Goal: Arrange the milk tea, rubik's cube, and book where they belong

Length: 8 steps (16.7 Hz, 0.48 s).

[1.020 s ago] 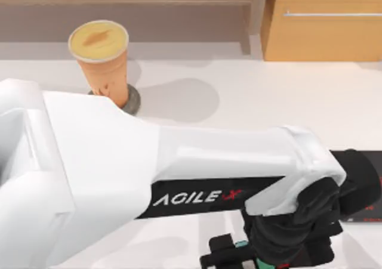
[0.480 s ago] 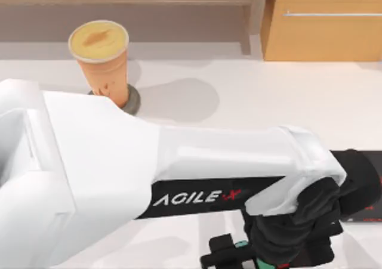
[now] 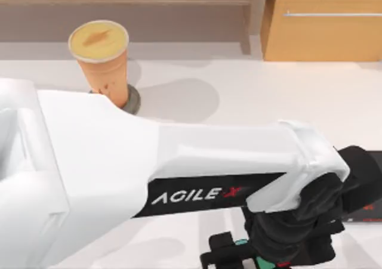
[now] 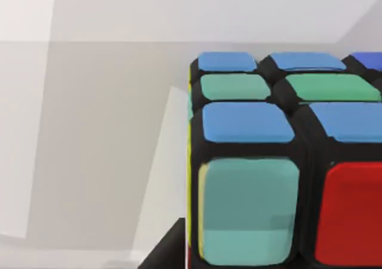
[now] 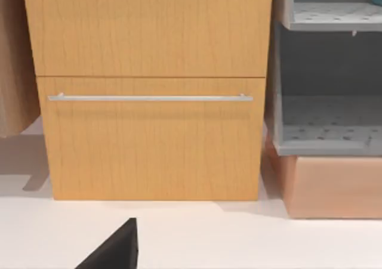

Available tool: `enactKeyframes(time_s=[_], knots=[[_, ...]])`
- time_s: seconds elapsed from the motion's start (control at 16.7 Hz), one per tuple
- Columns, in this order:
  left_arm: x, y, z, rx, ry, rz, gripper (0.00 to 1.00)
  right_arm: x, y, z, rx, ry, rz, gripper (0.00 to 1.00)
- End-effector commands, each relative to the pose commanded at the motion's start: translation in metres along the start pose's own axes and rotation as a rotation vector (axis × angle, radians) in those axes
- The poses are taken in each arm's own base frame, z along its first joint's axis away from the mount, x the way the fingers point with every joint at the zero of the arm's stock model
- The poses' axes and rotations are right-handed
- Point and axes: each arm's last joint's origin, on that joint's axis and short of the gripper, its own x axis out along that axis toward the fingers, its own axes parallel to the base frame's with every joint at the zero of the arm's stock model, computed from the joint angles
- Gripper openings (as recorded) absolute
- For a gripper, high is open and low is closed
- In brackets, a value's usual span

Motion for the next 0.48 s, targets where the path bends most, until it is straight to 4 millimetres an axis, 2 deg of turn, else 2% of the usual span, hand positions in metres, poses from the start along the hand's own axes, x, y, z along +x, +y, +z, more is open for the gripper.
enactKeyframes(time_s=[0.24,0.48], knots=[[-0.02,0.0,0.0,0.001,0.0,0.0,0.0,0.0,0.0,0.0,0.0,0.0,0.0,1.0],[-0.019,0.0,0.0,0.002,0.0,0.003,0.0,0.0,0.0,0.0,0.0,0.0,0.0,1.0]])
